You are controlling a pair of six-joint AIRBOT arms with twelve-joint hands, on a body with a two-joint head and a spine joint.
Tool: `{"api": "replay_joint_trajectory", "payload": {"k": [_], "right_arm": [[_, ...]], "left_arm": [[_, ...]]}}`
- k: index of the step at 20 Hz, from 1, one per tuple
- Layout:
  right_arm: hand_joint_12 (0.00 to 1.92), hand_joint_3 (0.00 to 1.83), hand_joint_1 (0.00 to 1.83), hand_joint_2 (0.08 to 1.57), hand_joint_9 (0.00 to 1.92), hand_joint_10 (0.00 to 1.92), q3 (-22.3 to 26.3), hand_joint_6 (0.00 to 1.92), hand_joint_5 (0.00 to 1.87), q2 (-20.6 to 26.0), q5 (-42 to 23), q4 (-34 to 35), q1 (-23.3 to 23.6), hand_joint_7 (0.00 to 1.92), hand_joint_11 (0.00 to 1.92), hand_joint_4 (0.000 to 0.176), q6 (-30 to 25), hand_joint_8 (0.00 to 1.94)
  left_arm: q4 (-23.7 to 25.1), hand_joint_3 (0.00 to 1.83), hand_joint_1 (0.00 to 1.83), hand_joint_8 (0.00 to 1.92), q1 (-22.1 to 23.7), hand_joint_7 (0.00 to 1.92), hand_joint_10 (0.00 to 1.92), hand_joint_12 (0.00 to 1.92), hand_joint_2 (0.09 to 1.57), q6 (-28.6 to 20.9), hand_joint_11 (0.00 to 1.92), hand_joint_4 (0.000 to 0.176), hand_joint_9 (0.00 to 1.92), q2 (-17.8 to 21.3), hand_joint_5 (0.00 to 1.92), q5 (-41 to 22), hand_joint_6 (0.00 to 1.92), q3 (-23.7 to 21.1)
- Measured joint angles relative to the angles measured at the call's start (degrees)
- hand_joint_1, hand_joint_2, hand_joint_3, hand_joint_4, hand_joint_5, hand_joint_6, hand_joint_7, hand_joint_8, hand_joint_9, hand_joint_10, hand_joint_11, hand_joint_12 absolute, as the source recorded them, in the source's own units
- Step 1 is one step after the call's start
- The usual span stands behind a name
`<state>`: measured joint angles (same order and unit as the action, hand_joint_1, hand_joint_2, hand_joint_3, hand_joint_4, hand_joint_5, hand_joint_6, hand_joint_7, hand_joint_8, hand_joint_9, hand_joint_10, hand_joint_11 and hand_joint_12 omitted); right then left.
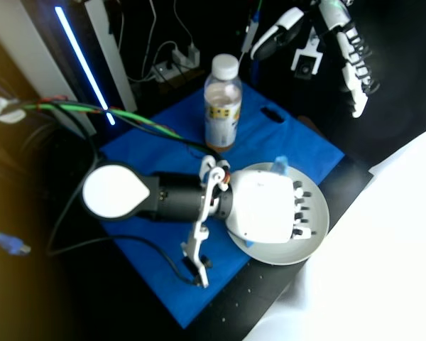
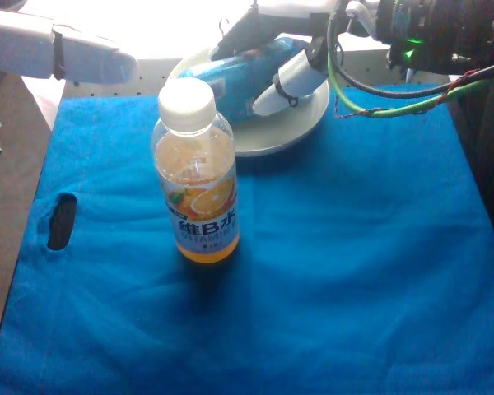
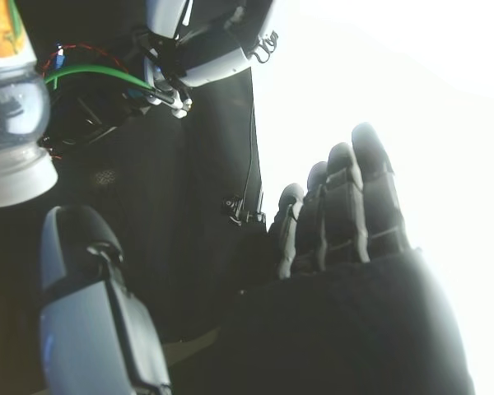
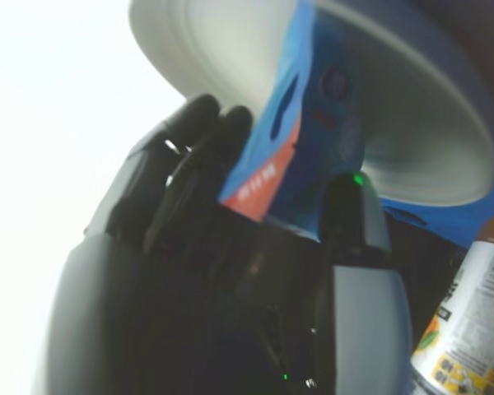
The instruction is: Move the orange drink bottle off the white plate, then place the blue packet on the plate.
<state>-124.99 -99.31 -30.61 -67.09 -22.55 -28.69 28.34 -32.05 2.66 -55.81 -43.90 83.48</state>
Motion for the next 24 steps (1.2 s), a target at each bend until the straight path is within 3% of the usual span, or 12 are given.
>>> {"api": "replay_joint_trajectory", "payload": {"k": [1,2,3,4,5,8,10,11,12,15,21,24], "right_arm": [[0.65,0.00,1.03,0.84,0.57,0.00,-0.13,0.00,0.42,0.00,-0.07,0.00,0.02,0.54,0.30,0.000,0.00,0.00],[0.72,0.00,0.97,0.73,0.42,0.00,-0.37,0.00,0.29,-0.02,-0.39,0.00,0.02,0.44,0.14,0.086,-0.02,0.00],[0.79,0.00,0.91,0.66,0.33,0.00,-0.90,0.00,0.24,-0.13,-0.96,-0.07,0.00,0.37,0.04,0.129,-0.48,0.00],[0.77,0.00,0.90,0.62,0.23,0.00,-1.90,0.00,0.15,-0.20,-2.12,-0.50,0.00,0.26,0.01,0.167,-2.84,0.00],[0.75,0.00,0.87,0.60,0.18,0.00,-2.54,0.00,0.10,-0.17,-2.95,-0.48,0.00,0.19,0.00,0.174,-4.22,0.00],[0.56,0.00,0.75,0.58,0.05,0.00,-2.08,0.00,0.00,1.46,-6.27,1.79,0.00,0.04,0.00,0.176,-5.20,0.00],[0.07,0.00,0.79,0.60,0.00,0.00,0.61,0.00,0.00,4.11,-7.63,3.85,0.02,0.00,0.00,0.176,-5.18,0.00],[0.01,0.00,0.81,0.60,0.00,0.00,2.60,0.00,0.00,5.75,-8.04,4.63,0.07,0.00,0.00,0.176,-4.33,0.00],[0.00,0.00,0.78,0.57,0.00,0.00,8.52,0.00,0.00,10.36,-8.04,5.62,1.16,0.00,0.00,0.176,-0.20,0.00],[0.01,0.00,0.79,0.54,0.01,0.00,15.43,0.00,0.00,15.96,-8.04,10.03,3.96,0.01,0.03,0.176,5.81,0.00],[0.00,0.00,0.87,0.58,0.00,0.00,32.13,0.00,0.00,30.27,-9.18,16.48,8.70,0.00,0.00,0.176,19.26,0.00],[0.00,0.00,0.80,0.57,0.00,0.00,39.34,0.00,0.00,36.81,-9.44,21.46,8.83,0.00,0.00,0.176,27.32,0.00]], "left_arm": [[0.00,0.00,0.61,0.00,0.00,0.08,0.01,0.55,0.79,-0.02,0.00,0.060,0.13,-0.02,0.00,0.00,0.00,0.02],[0.00,0.00,0.62,0.00,0.00,0.09,0.00,0.54,0.77,-0.02,0.00,0.077,0.14,0.00,0.00,0.00,0.00,0.02],[0.00,0.00,0.61,0.00,0.00,0.09,0.00,0.56,0.76,0.00,0.00,0.084,0.14,0.00,0.00,0.04,0.00,0.02],[0.00,0.00,0.61,0.00,0.00,0.08,0.00,0.56,0.77,-0.02,0.00,0.076,0.13,0.00,0.00,0.22,0.00,0.02],[0.00,0.00,0.60,0.00,0.00,0.08,0.00,0.60,0.77,-0.02,0.00,0.069,0.13,0.04,0.00,0.42,0.00,0.02],[-0.09,0.00,0.57,0.00,-0.04,0.09,0.00,0.63,0.77,0.24,0.00,0.057,0.15,0.76,0.00,1.16,0.00,-0.11],[-1.36,0.00,0.56,0.01,-0.66,0.12,0.00,0.64,0.77,0.59,0.00,0.081,0.15,1.29,0.00,1.42,0.00,-0.11],[-1.86,0.00,0.56,0.00,-1.16,0.12,0.00,0.65,0.78,0.81,0.00,0.083,0.14,1.51,0.00,1.57,0.00,-0.11],[-3.02,0.01,0.56,0.00,-2.40,0.10,0.00,0.61,0.80,1.88,0.00,0.073,0.13,2.23,0.00,1.79,0.00,-0.81],[-5.22,0.01,0.59,0.00,-3.67,0.09,0.00,0.59,0.82,2.80,0.00,0.068,0.12,3.10,0.00,1.25,0.00,-1.53],[-15.17,0.00,0.62,0.00,-10.23,0.05,0.00,0.51,0.79,8.13,0.00,0.114,0.09,7.19,0.00,-1.09,0.00,-4.15],[-19.56,0.00,0.57,0.00,-13.25,0.07,0.01,0.48,0.77,10.23,0.00,0.109,0.10,8.63,0.00,-4.94,0.00,-5.86]]}}
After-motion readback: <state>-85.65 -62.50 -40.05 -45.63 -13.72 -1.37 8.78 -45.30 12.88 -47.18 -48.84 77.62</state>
